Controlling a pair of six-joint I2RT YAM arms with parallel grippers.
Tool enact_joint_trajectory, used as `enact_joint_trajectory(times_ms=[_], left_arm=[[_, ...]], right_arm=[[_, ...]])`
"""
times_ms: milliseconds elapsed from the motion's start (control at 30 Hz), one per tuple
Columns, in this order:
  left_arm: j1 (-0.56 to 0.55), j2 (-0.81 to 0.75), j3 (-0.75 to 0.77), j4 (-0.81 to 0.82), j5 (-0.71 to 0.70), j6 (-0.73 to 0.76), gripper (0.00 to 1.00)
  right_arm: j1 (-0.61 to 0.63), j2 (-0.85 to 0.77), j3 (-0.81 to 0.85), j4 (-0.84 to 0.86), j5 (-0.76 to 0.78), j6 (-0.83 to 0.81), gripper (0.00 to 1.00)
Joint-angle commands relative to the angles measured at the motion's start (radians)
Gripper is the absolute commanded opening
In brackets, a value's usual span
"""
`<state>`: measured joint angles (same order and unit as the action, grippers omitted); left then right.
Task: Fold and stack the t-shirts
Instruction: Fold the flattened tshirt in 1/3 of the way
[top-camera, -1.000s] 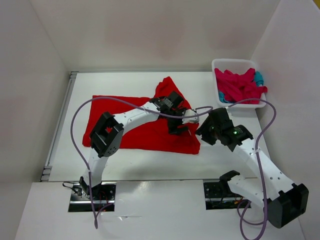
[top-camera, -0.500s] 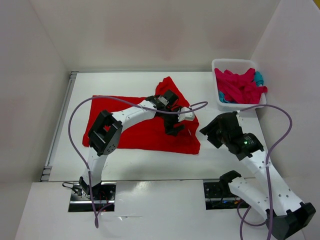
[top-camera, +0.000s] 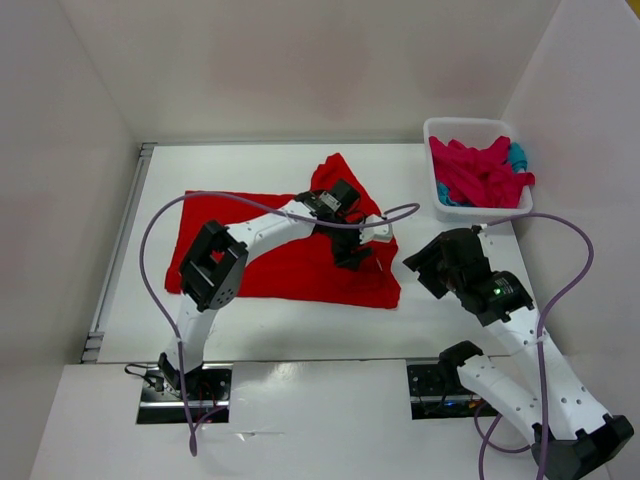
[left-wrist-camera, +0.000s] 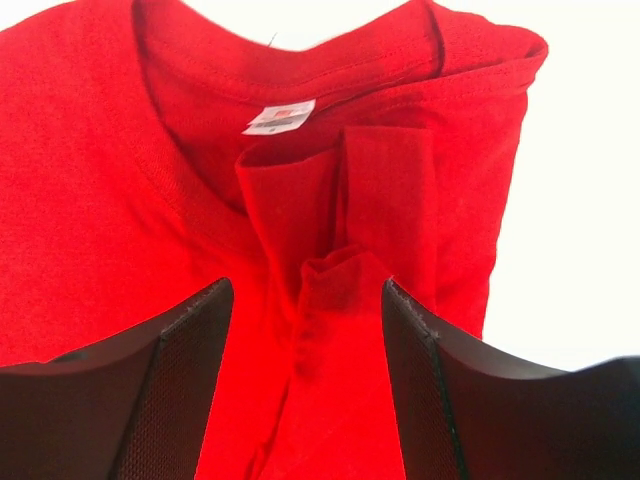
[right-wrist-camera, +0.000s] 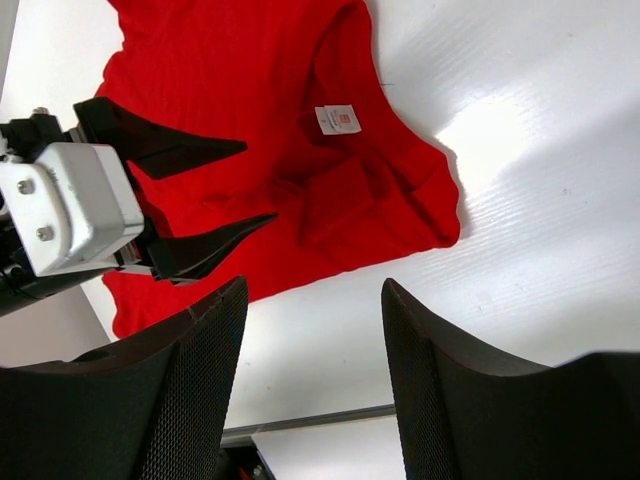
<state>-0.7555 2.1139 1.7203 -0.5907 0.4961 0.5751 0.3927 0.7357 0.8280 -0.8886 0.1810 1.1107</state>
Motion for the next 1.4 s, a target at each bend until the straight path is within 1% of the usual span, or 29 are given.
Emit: enact_joint_trajectory(times_ms=[0, 67, 200, 300, 333, 367, 400, 433, 567, 600, 633, 733, 800, 867, 967, 1067, 1133, 1233, 1300, 1333, 1367], left_arm=[[-0.024, 0.027, 0.032, -0.004, 0.055, 0.025, 0.68], [-0.024, 0.027, 0.032, -0.004, 0.055, 0.025, 0.67], [-0.024, 0.037, 0.032, -0.004, 0.045, 0.025, 0.61], [-0.024, 0.037, 0.021, -0.004, 0.036, 0.035, 0.53], [-0.024, 0.037, 0.012, -0.004, 0.036, 0.035, 0.5], [-0.024, 0.028, 0.012, -0.004, 0.036, 0.035, 0.4], [-0.024, 0.027, 0.012, -0.004, 0.036, 0.035, 0.35], [-0.024, 0.027, 0.012, -0.004, 0.036, 0.035, 0.31], [-0.024, -0.002, 0.012, -0.014, 0.036, 0.025, 0.26], [-0.024, -0.012, 0.012, -0.014, 0.036, 0.016, 0.18], [-0.024, -0.012, 0.012, -0.014, 0.036, 0.016, 0.13], [-0.024, -0.022, 0.001, -0.014, 0.027, 0.016, 0.0], [-0.024, -0.022, -0.011, -0.014, 0.018, 0.003, 0.0], [0.002, -0.049, -0.011, -0.003, 0.018, -0.027, 0.0], [0.045, -0.072, 0.039, -0.003, 0.018, -0.079, 0.0], [0.061, -0.081, 0.061, 0.009, 0.018, -0.124, 0.0], [0.07, -0.081, 0.049, 0.031, 0.018, -0.153, 0.0], [0.091, -0.081, 0.01, 0.083, -0.025, -0.19, 0.0], [0.103, -0.081, 0.001, 0.104, -0.05, -0.218, 0.0], [0.117, -0.081, 0.001, 0.12, -0.071, -0.242, 0.0], [0.117, -0.081, 0.001, 0.129, -0.083, -0.254, 0.0]], right_arm=[[-0.006, -0.009, 0.031, -0.019, 0.031, 0.015, 0.62], [-0.006, -0.009, 0.031, -0.019, 0.031, 0.015, 0.62], [-0.006, -0.009, 0.031, -0.019, 0.031, 0.015, 0.62], [-0.006, -0.018, 0.031, -0.019, 0.04, 0.015, 0.62], [-0.006, -0.018, 0.022, -0.019, 0.04, 0.015, 0.62], [-0.006, -0.027, 0.022, -0.019, 0.04, 0.015, 0.62], [-0.006, -0.027, 0.022, -0.019, 0.04, 0.015, 0.62], [-0.006, -0.027, 0.022, -0.019, 0.04, 0.015, 0.62], [-0.006, -0.027, 0.022, -0.019, 0.04, 0.015, 0.62], [-0.006, -0.027, 0.022, -0.019, 0.04, 0.015, 0.62], [-0.006, -0.027, 0.022, -0.019, 0.04, 0.015, 0.62], [-0.006, -0.027, 0.022, -0.019, 0.04, 0.015, 0.62], [-0.006, -0.027, 0.022, -0.01, 0.04, 0.015, 0.62], [-0.006, -0.018, 0.022, -0.01, 0.031, 0.006, 0.62], [-0.006, -0.006, 0.013, 0.016, 0.018, -0.014, 0.62], [-0.006, 0.024, 0.003, 0.046, -0.001, -0.023, 0.62], [-0.006, 0.047, 0.003, 0.074, -0.002, -0.044, 0.62], [-0.015, 0.068, 0.003, 0.115, -0.011, -0.075, 0.62], [-0.047, 0.096, -0.01, 0.154, -0.072, -0.112, 0.62], [-0.063, 0.119, -0.021, 0.195, -0.102, -0.161, 0.62], [-0.089, 0.178, -0.021, 0.214, -0.156, -0.182, 0.62]])
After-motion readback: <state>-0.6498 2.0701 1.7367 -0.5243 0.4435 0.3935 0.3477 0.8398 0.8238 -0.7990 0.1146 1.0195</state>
